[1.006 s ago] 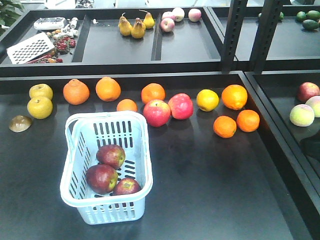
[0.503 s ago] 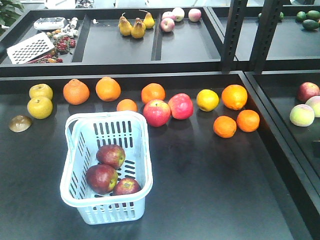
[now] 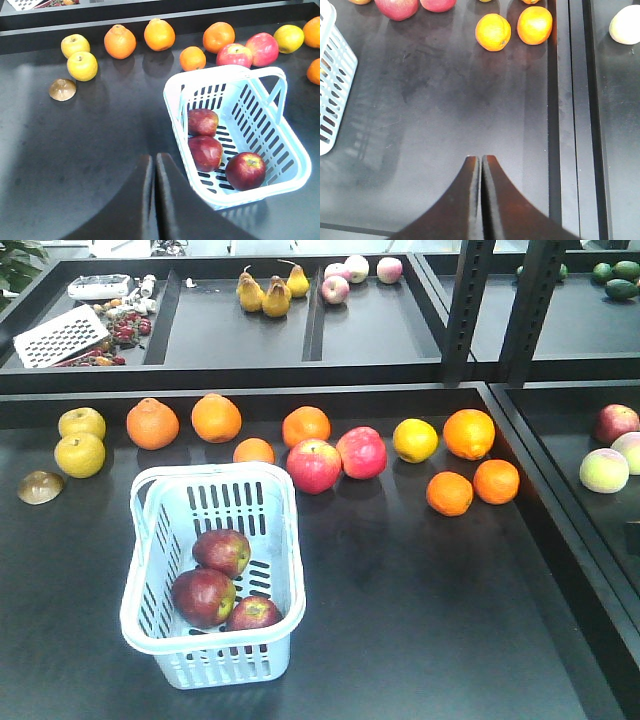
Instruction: Pick three apples into basket with both arms
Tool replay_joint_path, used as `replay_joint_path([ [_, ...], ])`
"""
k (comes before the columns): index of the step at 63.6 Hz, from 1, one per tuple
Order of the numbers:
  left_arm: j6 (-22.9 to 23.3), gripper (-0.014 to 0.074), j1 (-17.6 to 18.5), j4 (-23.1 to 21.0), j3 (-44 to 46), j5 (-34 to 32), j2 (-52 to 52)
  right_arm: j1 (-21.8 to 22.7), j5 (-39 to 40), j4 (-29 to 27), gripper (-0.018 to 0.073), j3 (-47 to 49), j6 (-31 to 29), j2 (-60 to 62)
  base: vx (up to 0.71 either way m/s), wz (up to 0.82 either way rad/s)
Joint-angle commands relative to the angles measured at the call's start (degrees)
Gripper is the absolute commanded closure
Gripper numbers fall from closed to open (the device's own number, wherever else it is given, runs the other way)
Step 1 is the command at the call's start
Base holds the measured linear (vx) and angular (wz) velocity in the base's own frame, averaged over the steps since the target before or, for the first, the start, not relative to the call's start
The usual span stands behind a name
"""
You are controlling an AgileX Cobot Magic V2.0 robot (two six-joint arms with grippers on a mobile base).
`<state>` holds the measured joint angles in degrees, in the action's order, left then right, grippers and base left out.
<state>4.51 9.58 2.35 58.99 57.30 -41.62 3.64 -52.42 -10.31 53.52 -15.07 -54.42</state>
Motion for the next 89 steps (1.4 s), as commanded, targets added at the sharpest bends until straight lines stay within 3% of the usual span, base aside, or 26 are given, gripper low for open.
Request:
replay_joint_path([
  [1,0.45,0.0604,-0.11,-0.11,1.18,-3.46,0.13,0.31,3.22,-0.23,0.0568,1.50,0.09,0.68,0.00,0.00],
  [61,0.45,0.0604,-0.11,0.52,1.11,-4.27,0.55,0.31,3.33,-0.23,0.0568,1.50,0.09,0.68,0.00,0.00],
  [79,0.45,0.0604,-0.11,-0.35,0.18,-10.71,6.14,0.31,3.26,-0.23,0.0568,1.50,0.09,0.68,0.00,0.00],
  [89,0.45,0.0604,-0.11,-0.61,-7.65,-20.82,11.95,0.31,3.26,-0.23,0.0568,1.50,0.09,0.68,0.00,0.00],
])
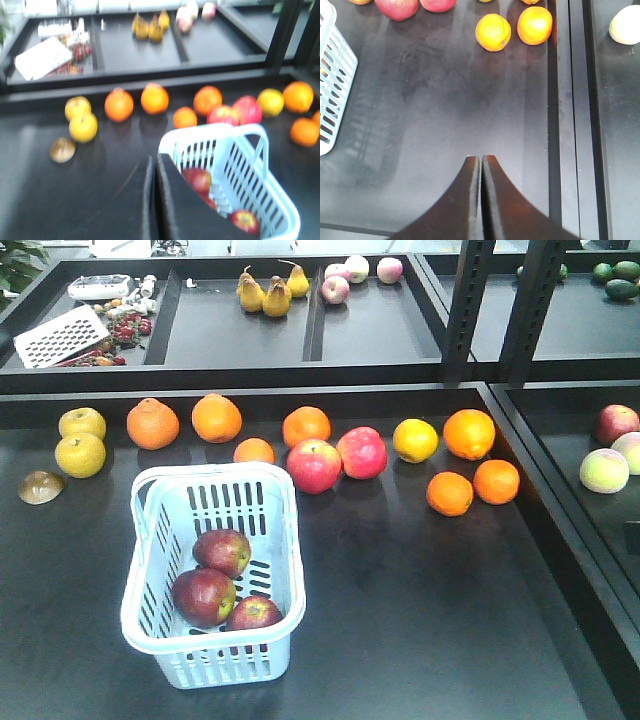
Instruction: Pick three apples into basket with both arms
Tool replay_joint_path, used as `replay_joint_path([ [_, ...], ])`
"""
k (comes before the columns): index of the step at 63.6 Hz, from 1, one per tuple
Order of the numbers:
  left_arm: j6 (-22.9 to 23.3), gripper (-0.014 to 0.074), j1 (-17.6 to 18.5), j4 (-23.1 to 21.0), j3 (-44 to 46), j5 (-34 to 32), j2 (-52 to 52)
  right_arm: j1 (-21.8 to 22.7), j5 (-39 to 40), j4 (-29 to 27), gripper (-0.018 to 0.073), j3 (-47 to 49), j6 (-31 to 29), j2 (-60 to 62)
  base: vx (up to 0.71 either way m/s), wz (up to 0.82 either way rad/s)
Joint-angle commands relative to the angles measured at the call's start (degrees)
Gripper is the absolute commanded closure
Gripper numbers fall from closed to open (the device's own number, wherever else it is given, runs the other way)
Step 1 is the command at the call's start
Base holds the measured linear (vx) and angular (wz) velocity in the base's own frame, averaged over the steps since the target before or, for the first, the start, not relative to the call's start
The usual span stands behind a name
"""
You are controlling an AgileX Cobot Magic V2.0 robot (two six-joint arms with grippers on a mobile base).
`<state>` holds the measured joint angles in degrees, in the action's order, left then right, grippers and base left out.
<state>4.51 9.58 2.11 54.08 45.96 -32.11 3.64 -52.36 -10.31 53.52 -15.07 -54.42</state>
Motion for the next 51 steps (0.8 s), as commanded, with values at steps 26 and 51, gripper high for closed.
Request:
replay_joint_path([
  [26,0.45,0.0603,-2.41,-1.39,-31.35,-38.73,18.14,0.31,3.20,-0.23,0.0568,1.50,0.09,0.68,0.00,0.00],
  [51,0.50,0.0603,-11.44,-4.53,-48.65,-47.32,30.54,0.31,3.20,-0.23,0.0568,1.50,0.09,0.68,0.00,0.00],
])
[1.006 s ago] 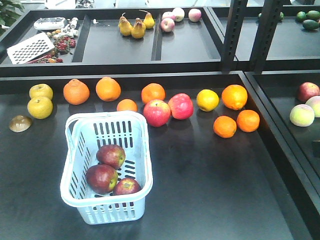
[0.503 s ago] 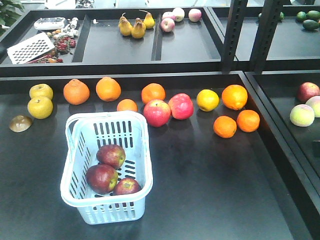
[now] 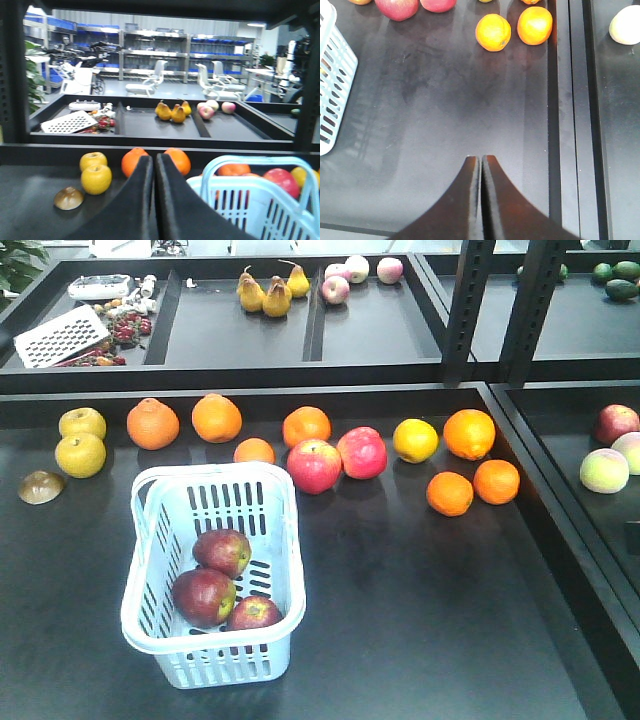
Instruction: Pick three apples into basket with both arms
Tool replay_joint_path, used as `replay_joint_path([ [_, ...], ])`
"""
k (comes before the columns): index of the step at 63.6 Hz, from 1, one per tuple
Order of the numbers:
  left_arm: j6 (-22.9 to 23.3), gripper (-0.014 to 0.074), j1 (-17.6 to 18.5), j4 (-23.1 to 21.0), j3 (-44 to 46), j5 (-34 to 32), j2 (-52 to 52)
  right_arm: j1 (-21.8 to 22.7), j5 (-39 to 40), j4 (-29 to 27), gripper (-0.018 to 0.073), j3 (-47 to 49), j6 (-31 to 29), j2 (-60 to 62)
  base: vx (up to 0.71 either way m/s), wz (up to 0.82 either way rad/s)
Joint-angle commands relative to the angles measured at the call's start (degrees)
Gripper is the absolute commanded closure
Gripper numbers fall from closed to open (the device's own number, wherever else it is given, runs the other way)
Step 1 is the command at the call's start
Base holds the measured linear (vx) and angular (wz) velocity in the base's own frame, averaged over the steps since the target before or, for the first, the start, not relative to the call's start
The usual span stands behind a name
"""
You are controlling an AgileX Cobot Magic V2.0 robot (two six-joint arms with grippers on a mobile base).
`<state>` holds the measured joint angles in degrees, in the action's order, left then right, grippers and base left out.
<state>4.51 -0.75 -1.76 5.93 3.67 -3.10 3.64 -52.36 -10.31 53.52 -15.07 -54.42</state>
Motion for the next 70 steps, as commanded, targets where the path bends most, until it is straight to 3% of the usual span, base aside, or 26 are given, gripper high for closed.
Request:
replay_joint_path([
  [1,0.50,0.0603,-1.38,-0.66,-1.00,-5.02,2.03,0.31,3.20,-0.23,0.0568,1.50,0.09,0.68,0.00,0.00],
  [20,0.50,0.0603,-3.13,-1.19,-7.68,-7.20,4.72,0.31,3.20,-0.23,0.0568,1.50,0.09,0.68,0.00,0.00],
  [70,0.50,0.0603,-3.13,-1.55,-7.70,-6.51,4.67,0.31,3.20,-0.23,0.0568,1.50,0.09,0.68,0.00,0.00],
])
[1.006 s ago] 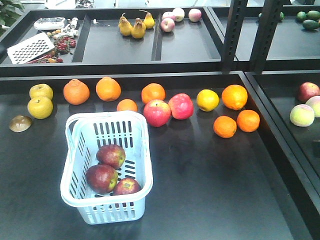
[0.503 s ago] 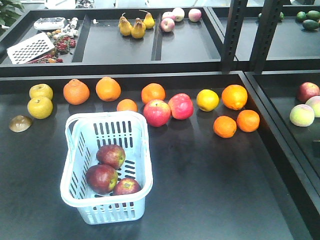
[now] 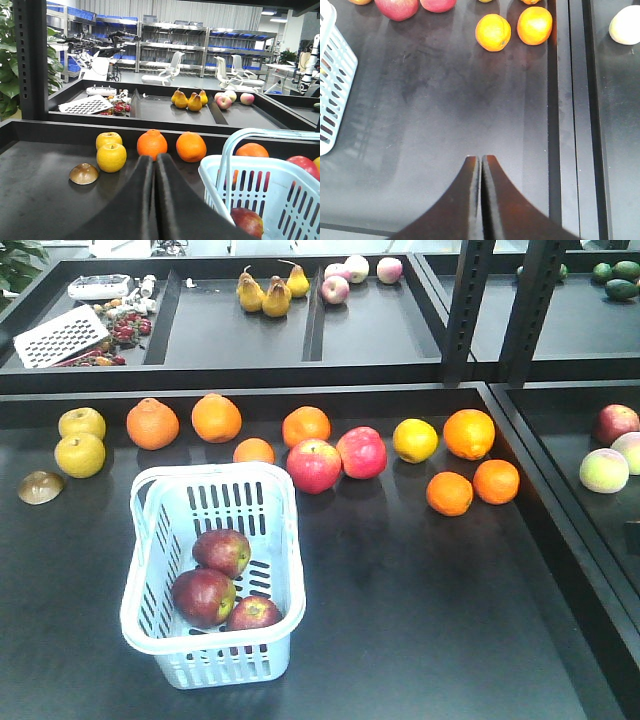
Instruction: Pick three apples into basket with both arms
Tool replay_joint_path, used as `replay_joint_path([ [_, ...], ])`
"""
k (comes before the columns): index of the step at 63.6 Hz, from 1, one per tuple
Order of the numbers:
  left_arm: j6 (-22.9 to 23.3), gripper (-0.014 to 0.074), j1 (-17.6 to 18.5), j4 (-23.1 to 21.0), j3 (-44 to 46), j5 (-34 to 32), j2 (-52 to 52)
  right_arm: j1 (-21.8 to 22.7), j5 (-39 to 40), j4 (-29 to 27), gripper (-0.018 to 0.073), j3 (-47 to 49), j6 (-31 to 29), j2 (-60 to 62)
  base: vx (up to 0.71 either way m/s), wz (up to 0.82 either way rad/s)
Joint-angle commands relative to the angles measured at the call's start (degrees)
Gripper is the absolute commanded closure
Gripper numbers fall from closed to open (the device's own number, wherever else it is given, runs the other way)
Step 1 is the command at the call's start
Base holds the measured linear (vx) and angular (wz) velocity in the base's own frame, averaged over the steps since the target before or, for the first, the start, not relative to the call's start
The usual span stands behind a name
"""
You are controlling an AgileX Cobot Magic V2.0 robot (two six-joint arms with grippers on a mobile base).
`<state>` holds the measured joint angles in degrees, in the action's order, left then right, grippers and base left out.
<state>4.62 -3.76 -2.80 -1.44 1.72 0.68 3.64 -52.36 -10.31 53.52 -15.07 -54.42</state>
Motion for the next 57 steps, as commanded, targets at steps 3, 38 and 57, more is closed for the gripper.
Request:
replay_joint_path([
  [3,0.39,0.0603,-0.12,-0.51,-0.34,-4.57,0.90,0.31,3.26,-0.23,0.0568,1.50,0.09,0.68,0.00,0.00],
  [38,0.39,0.0603,-0.12,-0.51,-0.34,-4.57,0.90,0.19,24.96,-3.26,0.0568,-11.36,1.77,10.77,0.00,0.00],
  [57,0.39,0.0603,-0.12,-0.51,-0.34,-4.57,0.90,0.19,39.89,4.25,0.0568,-29.04,9.10,26.70,0.00,0.00],
])
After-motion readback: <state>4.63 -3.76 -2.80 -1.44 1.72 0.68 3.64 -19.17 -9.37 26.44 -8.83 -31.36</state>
